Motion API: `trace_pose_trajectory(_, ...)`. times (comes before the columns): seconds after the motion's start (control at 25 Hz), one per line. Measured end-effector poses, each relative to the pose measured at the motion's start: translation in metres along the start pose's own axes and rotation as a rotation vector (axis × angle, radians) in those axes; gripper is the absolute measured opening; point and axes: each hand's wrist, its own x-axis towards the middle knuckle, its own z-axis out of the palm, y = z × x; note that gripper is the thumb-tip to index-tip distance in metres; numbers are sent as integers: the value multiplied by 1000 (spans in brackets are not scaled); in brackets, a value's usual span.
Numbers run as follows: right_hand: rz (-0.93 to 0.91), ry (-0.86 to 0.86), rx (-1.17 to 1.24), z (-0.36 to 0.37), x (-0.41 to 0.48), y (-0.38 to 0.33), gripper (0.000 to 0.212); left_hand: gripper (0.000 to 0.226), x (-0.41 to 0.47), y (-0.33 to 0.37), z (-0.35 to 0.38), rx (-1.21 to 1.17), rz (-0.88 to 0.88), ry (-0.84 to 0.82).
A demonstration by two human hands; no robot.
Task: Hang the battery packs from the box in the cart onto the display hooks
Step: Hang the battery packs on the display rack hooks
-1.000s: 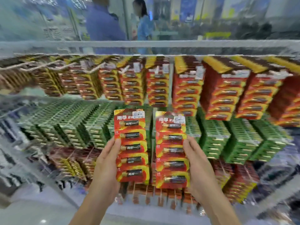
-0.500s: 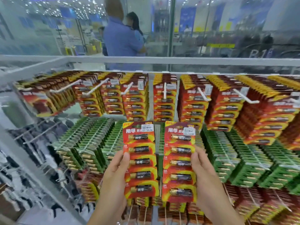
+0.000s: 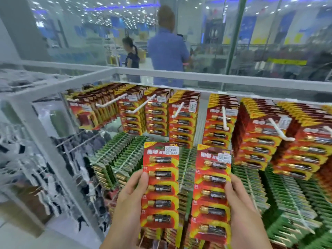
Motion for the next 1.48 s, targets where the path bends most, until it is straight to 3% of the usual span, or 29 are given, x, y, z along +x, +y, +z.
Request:
trace_pose_trajectory(0.24, 16, -72, -56, 17, 11, 14, 52, 26, 15, 35, -17, 58, 183, 66)
trace_pose_trajectory(0.44, 4, -58, -21, 36, 15, 7, 37, 27, 38, 73, -22, 79, 321, 59)
trace_pose_trajectory(0.6, -18, 15, -23, 42, 15, 8, 39, 26, 51, 79, -29, 127, 318, 45)
trace_pose_trajectory(0.76, -25, 36, -41, 41, 16, 8, 61, 26, 57, 76, -33, 127, 292, 59)
trace_pose_trajectory(1.2, -102, 92, -148, 40, -8, -13, 49, 30, 155, 74, 2, 235, 290, -18)
trace_pose_trajectory(1.32, -183, 94, -178, 37, -20, -19, 50, 32, 187, 68, 10, 235, 373, 15)
trace_pose_trajectory(1.4, -252, 114, -174, 37, -27, -23, 63, 36, 203, 65, 14, 231, 379, 10)
trace_pose_trajectory(1.48, -339, 157, -208, 44, -32, -30, 53, 37, 212, 60, 16, 252, 392, 28)
